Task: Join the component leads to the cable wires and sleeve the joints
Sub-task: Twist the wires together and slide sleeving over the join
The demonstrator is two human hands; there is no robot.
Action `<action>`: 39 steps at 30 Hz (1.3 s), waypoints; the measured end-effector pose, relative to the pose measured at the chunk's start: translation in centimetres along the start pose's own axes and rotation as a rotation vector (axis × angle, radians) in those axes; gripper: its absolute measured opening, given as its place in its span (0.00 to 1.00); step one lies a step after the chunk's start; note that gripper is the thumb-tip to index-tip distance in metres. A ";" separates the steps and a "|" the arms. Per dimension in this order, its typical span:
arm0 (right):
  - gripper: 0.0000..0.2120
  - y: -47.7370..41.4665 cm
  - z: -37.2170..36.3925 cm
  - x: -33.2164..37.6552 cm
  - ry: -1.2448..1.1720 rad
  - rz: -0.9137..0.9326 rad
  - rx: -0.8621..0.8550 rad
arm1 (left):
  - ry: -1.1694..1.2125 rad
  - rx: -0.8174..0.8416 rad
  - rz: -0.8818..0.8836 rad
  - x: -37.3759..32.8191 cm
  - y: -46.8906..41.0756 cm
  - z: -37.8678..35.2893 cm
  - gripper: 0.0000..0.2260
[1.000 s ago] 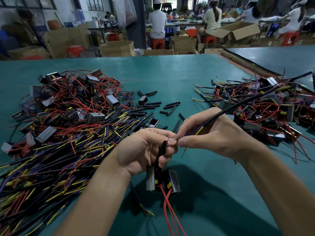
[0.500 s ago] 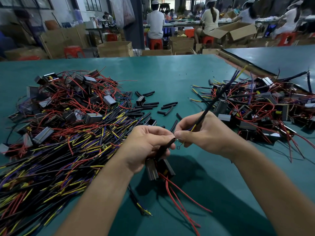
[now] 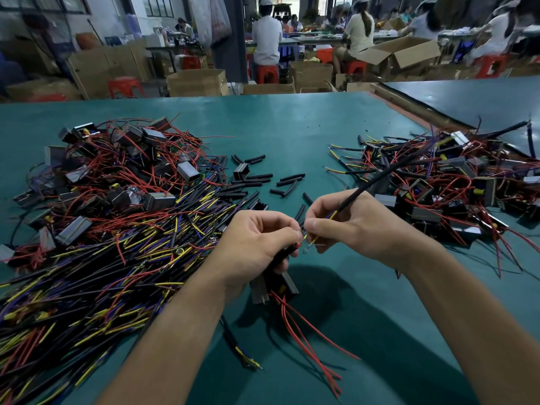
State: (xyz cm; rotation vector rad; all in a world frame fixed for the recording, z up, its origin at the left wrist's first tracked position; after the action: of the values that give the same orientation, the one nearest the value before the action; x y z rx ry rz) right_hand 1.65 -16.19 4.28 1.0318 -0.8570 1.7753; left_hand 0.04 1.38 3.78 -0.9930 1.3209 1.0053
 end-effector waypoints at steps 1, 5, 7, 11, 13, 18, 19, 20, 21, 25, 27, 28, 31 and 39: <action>0.08 0.1 0.0 0.0 0.011 0.009 -0.003 | -0.009 0.008 0.000 0.0 0.0 0.0 0.10; 0.09 0.2 -0.2 0.3 0.037 0.074 -0.001 | -0.039 0.063 0.015 0.0 0.1 0.0 0.09; 0.08 0.1 -0.2 0.4 0.059 0.100 -0.010 | -0.049 0.084 0.037 0.0 0.1 0.2 0.08; 0.09 0.0 -0.1 0.1 0.143 0.111 -0.065 | -0.014 0.087 0.075 0.2 0.1 0.5 0.09; 0.09 0.0 -0.1 0.1 0.152 0.113 -0.081 | 0.003 0.078 0.078 0.3 0.2 0.5 0.08; 0.08 0.1 0.2 0.2 0.163 0.100 -0.068 | 0.069 0.069 0.098 0.4 0.1 0.5 0.06; 0.07 0.1 0.2 0.2 0.167 0.099 -0.065 | 0.081 0.068 0.100 0.4 0.0 0.5 0.05; 0.07 0.1 0.2 0.2 0.172 0.101 -0.063 | 0.088 0.066 0.099 0.4 0.0 0.5 0.05; 0.07 0.1 0.3 0.3 0.176 0.103 -0.064 | 0.091 0.064 0.097 0.4 0.0 0.6 0.05; 0.06 0.1 0.2 0.4 0.175 0.096 -0.046 | 0.091 0.067 0.090 0.4 0.0 0.7 0.04; 0.06 0.1 0.1 0.3 0.176 0.086 -0.037 | 0.083 0.065 0.090 0.4 0.1 0.6 0.04; 0.06 0.1 0.1 0.3 0.175 0.083 -0.036 | 0.076 0.062 0.089 0.4 0.1 0.6 0.04; 0.06 0.0 0.0 0.2 0.159 0.082 -0.036 | 0.044 0.063 0.079 0.3 0.1 0.6 0.07; 0.06 -0.3 -0.2 -0.2 0.112 0.052 -0.069 | 0.115 -0.002 0.099 0.2 0.0 0.2 0.07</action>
State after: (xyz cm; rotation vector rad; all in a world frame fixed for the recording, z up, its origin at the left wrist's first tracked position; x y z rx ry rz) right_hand 1.88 -15.97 4.00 0.8643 -0.8765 1.8161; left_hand 0.09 1.63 3.62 -1.0076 1.4764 1.0360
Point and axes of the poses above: each hand's wrist, its own y-axis away from the middle knuckle, its own z-axis out of the back of the hand, x = y × z, the point moved 1 cm from there along -y, towards the middle knuckle, and after that the axes turned 4 degrees about y, right-handed, at the moved point
